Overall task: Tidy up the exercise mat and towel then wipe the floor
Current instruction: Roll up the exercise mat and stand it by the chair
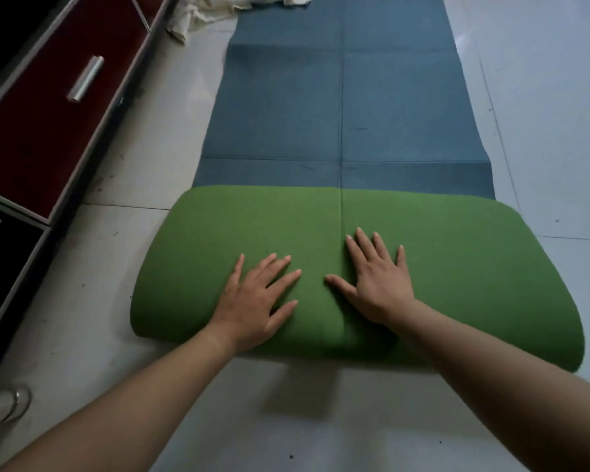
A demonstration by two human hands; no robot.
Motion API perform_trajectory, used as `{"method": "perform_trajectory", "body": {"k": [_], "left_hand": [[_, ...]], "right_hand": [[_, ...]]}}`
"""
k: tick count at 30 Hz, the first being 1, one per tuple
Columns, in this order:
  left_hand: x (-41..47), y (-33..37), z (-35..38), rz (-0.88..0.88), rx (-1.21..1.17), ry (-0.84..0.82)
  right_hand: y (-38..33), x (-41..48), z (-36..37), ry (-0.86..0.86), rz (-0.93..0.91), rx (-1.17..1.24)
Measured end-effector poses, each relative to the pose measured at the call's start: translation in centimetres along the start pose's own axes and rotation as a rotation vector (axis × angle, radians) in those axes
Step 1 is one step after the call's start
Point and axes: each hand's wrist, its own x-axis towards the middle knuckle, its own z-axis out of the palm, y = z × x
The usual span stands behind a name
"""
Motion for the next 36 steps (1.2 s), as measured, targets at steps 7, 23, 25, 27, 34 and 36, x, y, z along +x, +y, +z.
{"method": "perform_trajectory", "body": {"k": [7,23,25,27,34,36], "left_hand": [[3.0,-0.6,0.8,-0.091,0.009,-0.206],[1.3,1.5,3.9,-0.132,0.024,-0.216],[1.5,1.2,4.6,-0.119,0.017,-0.184],[1.7,0.8,5.4,-0.113,0.028,-0.138],[2.1,0.1,6.6,-0.081,0.034,-0.049],[2.2,0.1,6.5,-0.074,0.044,-0.056]], "right_hand": [[0.5,-3.8,0.6,0.045,-0.2,-0.025],[3.1,0.2,3.9,0.017,-0.139,-0.057],[2.9,0.0,3.5,0.037,-0.139,-0.024],[2.3,-0.7,3.1,0.066,-0.156,0.015],[2.1,-1.9,5.5,0.053,-0.213,0.004],[2.3,-1.6,5.6,0.062,-0.218,0.01]]}}
